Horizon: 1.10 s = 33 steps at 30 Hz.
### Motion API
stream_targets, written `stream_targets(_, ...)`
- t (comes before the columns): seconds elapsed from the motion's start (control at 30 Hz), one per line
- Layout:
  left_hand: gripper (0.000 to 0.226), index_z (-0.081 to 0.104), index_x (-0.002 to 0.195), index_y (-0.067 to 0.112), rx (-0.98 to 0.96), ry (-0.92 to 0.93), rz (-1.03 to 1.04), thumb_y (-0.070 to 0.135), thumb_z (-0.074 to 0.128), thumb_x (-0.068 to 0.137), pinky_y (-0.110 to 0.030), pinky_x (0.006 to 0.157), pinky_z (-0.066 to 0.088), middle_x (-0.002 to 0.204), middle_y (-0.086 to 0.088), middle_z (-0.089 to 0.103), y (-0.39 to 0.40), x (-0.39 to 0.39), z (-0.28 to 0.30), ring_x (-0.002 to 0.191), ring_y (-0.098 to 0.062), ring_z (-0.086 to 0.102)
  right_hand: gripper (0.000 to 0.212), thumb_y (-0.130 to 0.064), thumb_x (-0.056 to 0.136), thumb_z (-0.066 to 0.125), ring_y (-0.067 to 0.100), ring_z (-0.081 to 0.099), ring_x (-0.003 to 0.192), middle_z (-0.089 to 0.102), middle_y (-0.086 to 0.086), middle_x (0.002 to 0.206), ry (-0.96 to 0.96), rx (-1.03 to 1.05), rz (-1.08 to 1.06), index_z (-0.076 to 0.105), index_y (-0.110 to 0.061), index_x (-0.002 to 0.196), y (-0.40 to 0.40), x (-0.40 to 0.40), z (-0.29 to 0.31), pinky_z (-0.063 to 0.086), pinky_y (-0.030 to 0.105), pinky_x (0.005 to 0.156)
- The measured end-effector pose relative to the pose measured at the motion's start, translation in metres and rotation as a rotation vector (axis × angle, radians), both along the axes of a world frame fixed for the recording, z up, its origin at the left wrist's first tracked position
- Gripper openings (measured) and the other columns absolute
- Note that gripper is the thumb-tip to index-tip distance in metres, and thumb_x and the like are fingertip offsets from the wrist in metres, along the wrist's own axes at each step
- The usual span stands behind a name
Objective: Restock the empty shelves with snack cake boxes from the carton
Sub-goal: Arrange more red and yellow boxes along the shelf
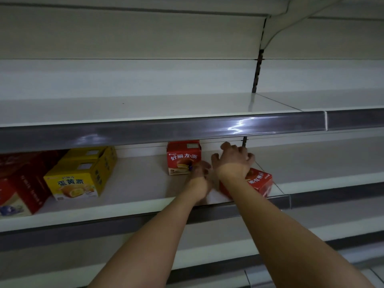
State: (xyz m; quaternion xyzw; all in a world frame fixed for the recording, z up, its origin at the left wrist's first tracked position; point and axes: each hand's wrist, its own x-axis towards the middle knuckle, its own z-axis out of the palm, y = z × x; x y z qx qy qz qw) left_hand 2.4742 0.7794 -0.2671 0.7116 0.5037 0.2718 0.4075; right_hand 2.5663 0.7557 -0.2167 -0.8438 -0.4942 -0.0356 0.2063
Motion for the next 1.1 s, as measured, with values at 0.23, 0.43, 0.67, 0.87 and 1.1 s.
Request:
stream_targets(0.23, 0.111, 0.005, 0.152, 0.028, -0.076, 0.045, -0.299, 0.004, 0.075, 0.069, -0.043, 0.114, 0.03, 0.155, -0.007, 0.021, -0.026, 0.023, -0.013, 0.139, -0.027, 0.029, 0.103, -0.071, 0.064, 0.064, 0.035, 0.026, 0.139, 0.024, 0.004, 0.154, 0.289, -0.521, 0.21, 0.018, -0.036, 0.149, -0.018, 0.061, -0.004, 0.018, 0.059, 0.113)
stream_targets(0.43, 0.106, 0.008, 0.152, 0.026, 0.072, -0.108, -0.19, 0.0, 0.076, 0.075, -0.024, 0.104, 0.036, 0.153, -0.005, 0.03, -0.033, 0.011, -0.01, 0.135, -0.02, 0.039, 0.083, -0.044, 0.063, 0.071, 0.029, 0.057, 0.107, 0.055, 0.01, 0.127, 0.42, -0.355, 0.255, 0.039, -0.017, 0.135, -0.03, 0.057, -0.002, 0.049, 0.039, 0.087)
stream_targets(0.67, 0.084, 0.044, 0.138, 0.021, -0.586, -0.577, -0.099, 0.049, 0.07, 0.063, -0.04, 0.101, 0.039, 0.134, -0.01, 0.052, -0.022, -0.047, 0.012, 0.117, -0.026, 0.052, 0.037, -0.036, 0.091, 0.051, 0.027, 0.063, 0.087, 0.067, 0.014, 0.099, 1.881, 0.113, 0.388, 0.056, -0.012, 0.118, -0.045, 0.044, -0.004, 0.049, 0.042, 0.08)
stream_targets(0.87, 0.038, 0.059, 0.12, 0.012, -0.583, -0.749, 0.016, 0.031, 0.061, 0.088, -0.031, 0.075, 0.053, 0.1, -0.008, 0.069, -0.021, -0.052, 0.016, 0.083, -0.019, 0.064, 0.029, -0.029, 0.1, 0.034, 0.023, 0.06, 0.089, 0.063, 0.012, 0.099, 1.637, 0.169, 0.355, 0.058, -0.012, 0.101, -0.045, 0.024, -0.026, 0.045, 0.035, 0.081)
stream_targets(1.1, 0.04, 0.054, 0.129, 0.02, -0.303, -0.703, 0.16, 0.014, 0.061, 0.09, -0.03, 0.073, 0.051, 0.105, -0.007, 0.069, -0.004, -0.062, 0.017, 0.084, -0.019, 0.066, 0.074, -0.044, 0.074, 0.069, 0.03, 0.06, 0.108, 0.062, 0.013, 0.119, 1.434, -0.025, 0.392, 0.042, -0.013, 0.135, -0.03, 0.021, -0.035, 0.051, 0.041, 0.086)
